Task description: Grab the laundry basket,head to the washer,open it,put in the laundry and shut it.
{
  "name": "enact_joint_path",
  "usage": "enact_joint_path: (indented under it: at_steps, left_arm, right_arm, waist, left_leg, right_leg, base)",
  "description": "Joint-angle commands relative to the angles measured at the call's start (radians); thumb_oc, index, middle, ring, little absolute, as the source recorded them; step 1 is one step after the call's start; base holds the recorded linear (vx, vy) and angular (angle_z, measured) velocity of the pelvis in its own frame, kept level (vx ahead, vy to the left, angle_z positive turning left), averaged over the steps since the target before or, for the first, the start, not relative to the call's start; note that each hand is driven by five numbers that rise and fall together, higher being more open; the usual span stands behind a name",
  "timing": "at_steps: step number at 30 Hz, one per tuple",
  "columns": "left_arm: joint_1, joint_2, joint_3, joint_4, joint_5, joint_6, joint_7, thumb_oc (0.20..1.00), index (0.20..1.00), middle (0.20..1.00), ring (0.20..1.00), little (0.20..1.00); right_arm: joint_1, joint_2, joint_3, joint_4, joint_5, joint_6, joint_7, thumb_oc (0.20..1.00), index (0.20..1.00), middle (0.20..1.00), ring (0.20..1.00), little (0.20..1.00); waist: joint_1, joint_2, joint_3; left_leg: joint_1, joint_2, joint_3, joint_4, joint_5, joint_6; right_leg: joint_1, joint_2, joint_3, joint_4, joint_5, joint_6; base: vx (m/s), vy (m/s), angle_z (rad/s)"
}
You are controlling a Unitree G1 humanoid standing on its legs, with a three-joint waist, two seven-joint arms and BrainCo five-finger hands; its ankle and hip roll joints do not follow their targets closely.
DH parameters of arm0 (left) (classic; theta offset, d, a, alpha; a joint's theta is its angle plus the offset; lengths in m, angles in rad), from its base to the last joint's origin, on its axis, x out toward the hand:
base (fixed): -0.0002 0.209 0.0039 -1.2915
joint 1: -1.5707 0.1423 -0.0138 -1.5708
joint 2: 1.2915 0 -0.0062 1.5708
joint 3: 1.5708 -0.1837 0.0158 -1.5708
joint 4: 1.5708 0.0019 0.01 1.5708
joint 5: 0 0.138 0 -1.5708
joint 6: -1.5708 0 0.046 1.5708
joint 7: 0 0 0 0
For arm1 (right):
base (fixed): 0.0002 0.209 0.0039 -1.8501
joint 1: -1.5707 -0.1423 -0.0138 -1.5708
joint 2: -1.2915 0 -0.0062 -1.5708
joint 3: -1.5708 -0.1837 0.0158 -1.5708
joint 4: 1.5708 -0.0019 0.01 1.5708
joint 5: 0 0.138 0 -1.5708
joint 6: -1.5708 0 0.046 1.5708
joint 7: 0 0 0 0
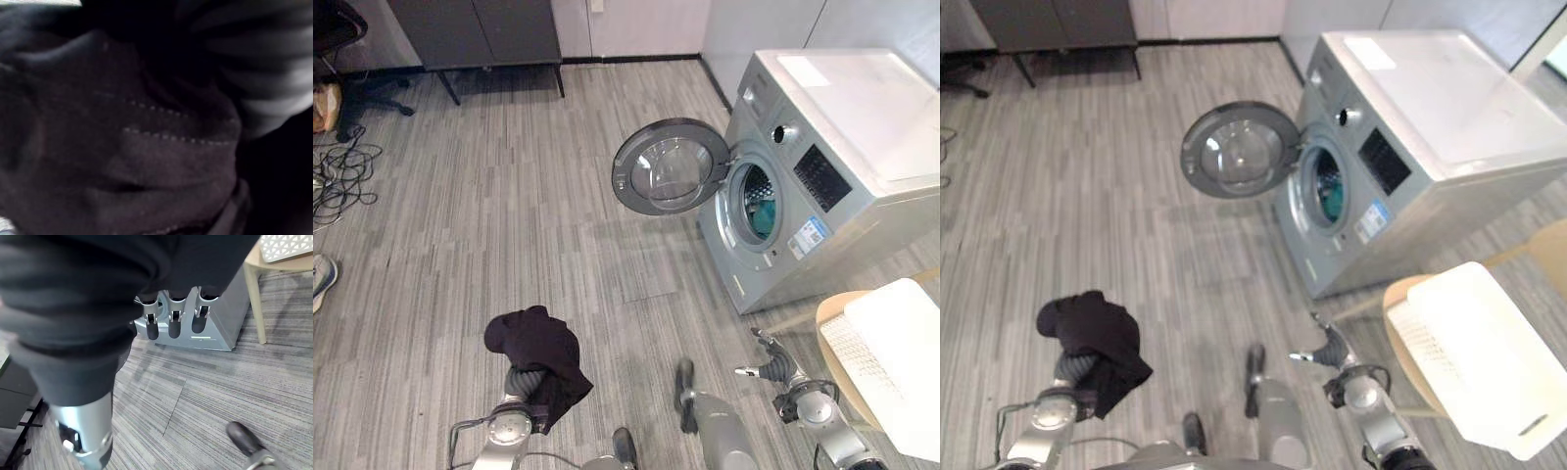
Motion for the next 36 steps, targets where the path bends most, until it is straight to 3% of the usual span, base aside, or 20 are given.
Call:
enact_joint_path:
  at_steps: [1,3,4,5,8,9,11,13,16,17,19,21,28,29,30,31,32,33,34,36]
  left_arm:
    - [-0.03,0.021,-0.005,-0.071,0.025,-0.054,0.011,0.2,0.2,0.2,0.2,0.2]
    - [-0.015,0.01,-0.023,-0.081,0.024,-0.059,-0.002,0.2,0.2,0.2,0.2,0.2]
    - [-0.015,0.0,-0.038,-0.07,0.033,-0.058,-0.001,0.2,0.2,0.2,0.2,0.2]
    - [-0.015,0.001,-0.038,-0.069,0.033,-0.058,-0.001,0.2,0.2,0.2,0.2,0.2]
    - [-0.003,-0.008,-0.041,-0.072,0.027,-0.057,-0.01,0.2,0.2,0.2,0.2,0.2]
    - [-0.004,-0.011,-0.04,-0.067,0.021,-0.055,-0.007,0.2,0.2,0.2,0.2,0.2]
    - [-0.009,-0.011,-0.043,-0.066,0.013,-0.055,-0.006,0.2,0.2,0.2,0.2,0.2]
    - [-0.02,-0.008,-0.051,-0.066,0.018,-0.053,-0.013,0.2,0.2,0.2,0.2,0.2]
    - [-0.018,0.003,-0.051,-0.086,0.025,-0.055,-0.016,0.2,0.2,0.2,0.2,0.2]
    - [-0.015,0.006,-0.05,-0.094,0.023,-0.053,-0.02,0.2,0.2,0.2,0.2,0.2]
    - [0.002,0.005,-0.05,-0.11,0.016,-0.058,-0.02,0.2,0.2,0.2,0.2,0.2]
    - [0.014,0.007,-0.06,-0.103,0.024,-0.056,-0.033,0.2,0.2,0.2,0.2,0.2]
    - [0.01,0.038,-0.07,-0.112,0.049,-0.052,-0.055,0.2,0.2,0.2,0.2,0.2]
    - [0.009,0.046,-0.063,-0.121,0.048,-0.053,-0.05,0.2,0.2,0.2,0.2,0.2]
    - [0.008,0.064,-0.044,-0.136,0.042,-0.055,-0.037,0.2,0.2,0.2,0.2,0.2]
    - [0.007,0.065,-0.044,-0.136,0.042,-0.055,-0.037,0.2,0.2,0.2,0.2,0.2]
    - [0.001,0.065,-0.037,-0.143,0.035,-0.056,-0.022,0.2,0.2,0.2,0.2,0.2]
    - [-0.007,0.065,-0.039,-0.139,0.036,-0.052,-0.024,0.2,0.2,0.2,0.2,0.2]
    - [-0.007,0.065,-0.039,-0.139,0.036,-0.052,-0.024,0.2,0.2,0.2,0.2,0.2]
    - [-0.022,0.062,-0.036,-0.123,0.036,-0.044,-0.02,0.2,0.2,0.2,0.2,0.2]
  right_arm:
    - [-0.018,-0.028,-0.006,0.007,-0.011,-0.02,-0.004,1.0,1.0,1.0,1.0,1.0]
    - [0.022,-0.026,-0.022,0.002,-0.007,-0.022,-0.001,1.0,1.0,1.0,1.0,1.0]
    - [0.033,-0.036,-0.032,0.018,-0.014,-0.022,-0.003,1.0,1.0,1.0,1.0,1.0]
    - [0.033,-0.036,-0.032,0.018,-0.014,-0.022,-0.003,1.0,1.0,1.0,1.0,1.0]
    - [0.031,-0.043,-0.04,0.035,-0.009,-0.016,-0.011,1.0,1.0,1.0,1.0,1.0]
    - [0.03,-0.046,-0.046,0.041,0.002,-0.015,-0.016,1.0,1.0,1.0,1.0,1.0]
    - [0.023,-0.053,-0.047,0.041,0.007,-0.011,-0.019,1.0,1.0,1.0,1.0,1.0]
    - [0.013,-0.057,-0.051,0.057,0.001,-0.008,-0.029,1.0,1.0,1.0,1.0,1.0]
    - [0.015,-0.06,-0.057,0.06,0.004,-0.009,-0.035,1.0,1.0,1.0,1.0,1.0]
    - [0.015,-0.059,-0.057,0.064,0.003,-0.008,-0.034,1.0,1.0,1.0,1.0,1.0]
    - [0.025,-0.053,-0.055,0.082,-0.002,-0.011,-0.038,1.0,1.0,1.0,1.0,1.0]
    - [0.033,-0.05,-0.052,0.092,-0.017,-0.014,-0.032,1.0,1.0,1.0,1.0,1.0]
    - [0.037,-0.021,-0.046,0.105,-0.026,-0.009,-0.01,1.0,1.0,1.0,1.0,1.0]
    - [0.025,-0.02,-0.039,0.101,-0.026,-0.011,-0.007,1.0,1.0,1.0,1.0,1.0]
    - [0.001,-0.008,-0.028,0.09,-0.025,-0.015,-0.004,1.0,1.0,1.0,1.0,1.0]
    - [0.0,-0.008,-0.028,0.09,-0.025,-0.015,-0.004,1.0,1.0,1.0,1.0,1.0]
    - [-0.013,-0.002,-0.02,0.071,-0.023,-0.022,-0.003,1.0,1.0,1.0,1.0,1.0]
    - [-0.016,-0.004,-0.018,0.069,-0.027,-0.021,-0.003,1.0,1.0,1.0,1.0,1.0]
    - [-0.016,-0.004,-0.018,0.069,-0.027,-0.021,-0.003,1.0,1.0,1.0,1.0,1.0]
    - [-0.016,-0.005,-0.02,0.076,-0.029,-0.016,-0.007,1.0,1.0,1.0,1.0,1.0]
  waist:
    - [-0.039,0.043,0.009]
    - [-0.058,0.04,-0.013]
    - [-0.079,0.055,-0.032]
    - [-0.082,0.051,-0.035]
    - [-0.094,0.056,-0.051]
    - [-0.088,0.054,-0.05]
    - [-0.074,0.028,-0.049]
    - [-0.051,0.009,-0.041]
    - [-0.031,-0.009,-0.034]
    - [-0.02,-0.01,-0.034]
    - [0.03,0.001,-0.014]
    - [0.029,0.01,-0.027]
    - [0.012,-0.005,-0.051]
    - [0.01,-0.007,-0.045]
    - [0.031,-0.009,-0.034]
    - [0.032,-0.009,-0.036]
    - [0.054,-0.003,-0.036]
    - [0.054,-0.002,-0.039]
    - [0.054,-0.001,-0.039]
    - [0.045,0.008,-0.047]
  left_leg:
    - [0.129,-0.015,-0.065,0.021,-0.123,-0.054]
    - [0.159,-0.016,-0.096,0.053,-0.157,-0.068]
    - [0.145,0.011,-0.095,0.144,-0.112,-0.121]
    - [0.14,0.007,-0.098,0.143,-0.107,-0.12]
    - [0.067,0.076,-0.065,0.398,0.052,-0.192]
    - [0.043,0.092,-0.057,0.474,0.09,-0.198]
    - [-0.039,0.104,-0.027,0.522,0.068,-0.167]
    - [-0.123,0.113,-0.028,0.445,0.005,-0.136]
    - [-0.206,0.096,-0.064,0.346,0.007,-0.133]
    - [-0.224,0.093,-0.087,0.287,0.035,-0.138]
    - [-0.288,0.066,-0.269,0.119,0.173,-0.174]
    - [-0.26,0.068,-0.313,0.083,0.157,-0.17]
    - [-0.202,0.096,-0.146,0.117,0.091,-0.121]
    - [-0.187,0.099,-0.109,0.122,0.073,-0.111]
    - [-0.14,0.12,0.0,0.102,0.052,-0.103]
    - [-0.143,0.122,0.0,0.101,0.055,-0.104]
    - [-0.1,0.133,0.066,0.08,0.045,-0.11]
    - [-0.084,0.136,0.091,0.071,0.045,-0.113]
    - [-0.084,0.136,0.091,0.071,0.045,-0.113]
    - [-0.031,0.143,0.144,0.057,0.016,-0.125]
  right_leg:
    - [0.085,0.035,-0.027,-0.065,0.137,0.013]
    - [0.12,0.034,0.009,-0.076,0.147,-0.005]
    - [0.15,0.045,0.022,-0.052,0.149,-0.032]
    - [0.147,0.04,0.022,-0.054,0.152,-0.032]
    - [0.231,0.056,0.015,-0.059,0.12,-0.078]
    - [0.265,0.072,0.025,-0.066,0.098,-0.097]
    - [0.315,0.065,0.06,-0.08,0.069,-0.11]
    - [0.369,0.059,0.1,-0.098,0.042,-0.099]
    - [0.409,0.059,0.139,-0.118,0.027,-0.089]
    - [0.423,0.064,0.157,-0.124,0.025,-0.089]
    - [0.487,0.113,0.28,-0.109,-0.009,-0.087]
    - [0.49,0.128,0.331,-0.086,-0.032,-0.084]
    - [0.456,0.093,0.438,0.011,-0.036,-0.035]
    - [0.439,0.087,0.431,0.042,-0.033,-0.02]
    - [0.366,0.045,0.275,0.103,-0.002,-0.003]
    - [0.363,0.047,0.276,0.1,0.002,-0.004]
    - [0.358,-0.012,0.033,0.091,-0.023,-0.028]
    - [0.356,-0.021,-0.045,0.083,-0.029,-0.037]
    - [0.357,-0.021,-0.045,0.083,-0.029,-0.037]
    - [0.327,-0.043,-0.187,0.096,-0.048,-0.035]
  base:
    - [0.46,-0.107,0.94]
    - [0.43,-0.166,0.65]
    - [0.37,-0.163,0.75]
    - [0.39,-0.205,1.09]
    - [0.31,-0.164,0.9]
    - [0.32,-0.165,-0.11]
    - [0.31,-0.125,-0.98]
    - [0.37,-0.027,-0.79]
    - [0.22,0.025,-0.56]
    - [0.44,0.124,-0.69]
    - [0.49,0.195,-1.27]
    - [0.31,0.157,-2.12]
    - [0.2,0.202,-1.05]
    - [0.08,0.26,-2.31]
    - [0.04,0.197,-1.94]
    - [0.06,0.224,-2.55]
    - [0.05,0.107,-2.51]
    - [0.06,0.109,-2.75]
    - [0.1,0.055,-1.77]
    - [0.16,0.016,-1.01]
